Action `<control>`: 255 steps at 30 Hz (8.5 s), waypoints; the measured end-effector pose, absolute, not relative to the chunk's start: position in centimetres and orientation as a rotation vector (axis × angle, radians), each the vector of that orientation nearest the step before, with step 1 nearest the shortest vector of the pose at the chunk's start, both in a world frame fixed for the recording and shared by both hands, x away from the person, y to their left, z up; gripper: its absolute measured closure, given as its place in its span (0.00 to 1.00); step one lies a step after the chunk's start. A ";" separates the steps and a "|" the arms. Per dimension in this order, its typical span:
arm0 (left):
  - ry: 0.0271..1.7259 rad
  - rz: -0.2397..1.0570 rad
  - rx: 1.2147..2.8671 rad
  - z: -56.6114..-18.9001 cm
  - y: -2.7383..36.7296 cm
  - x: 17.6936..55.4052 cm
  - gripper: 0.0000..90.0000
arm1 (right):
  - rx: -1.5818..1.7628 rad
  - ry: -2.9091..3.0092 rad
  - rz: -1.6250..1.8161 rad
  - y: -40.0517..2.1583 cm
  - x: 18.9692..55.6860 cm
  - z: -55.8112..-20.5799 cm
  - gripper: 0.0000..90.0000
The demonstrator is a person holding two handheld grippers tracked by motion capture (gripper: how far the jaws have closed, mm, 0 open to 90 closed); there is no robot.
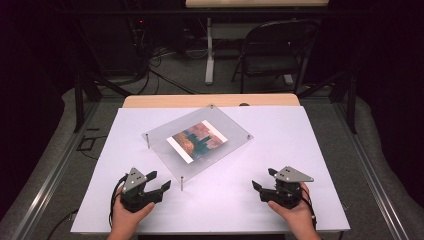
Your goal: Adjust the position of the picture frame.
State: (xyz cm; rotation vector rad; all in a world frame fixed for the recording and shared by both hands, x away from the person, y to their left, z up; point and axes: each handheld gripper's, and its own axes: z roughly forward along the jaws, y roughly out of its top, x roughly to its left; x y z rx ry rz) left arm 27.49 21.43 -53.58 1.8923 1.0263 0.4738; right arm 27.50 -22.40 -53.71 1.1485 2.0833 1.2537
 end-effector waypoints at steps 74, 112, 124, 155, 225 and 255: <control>0.967 0.342 2.086 -55.2 16.0 29.0 0.95 | 1.341 2.062 1.465 -23.6 28.6 -54.1 0.46; 0.794 0.148 2.117 -55.2 7.4 27.5 0.95 | 1.427 2.041 1.486 -24.3 28.9 -54.4 0.46; 0.799 0.105 2.092 -55.3 8.0 27.5 0.88 | 1.437 2.040 1.494 -24.4 28.9 -54.4 0.46; 1.011 0.213 1.959 -52.6 18.3 28.1 0.59 | 1.447 2.034 1.502 -24.6 28.9 -54.4 0.45; 1.218 0.292 1.962 -53.0 21.2 35.1 0.94 | 1.089 2.489 1.526 -15.7 27.1 -55.8 0.70; 1.121 0.270 1.988 -52.4 20.3 32.3 0.95 | 1.052 2.426 1.527 -15.2 27.1 -54.6 0.95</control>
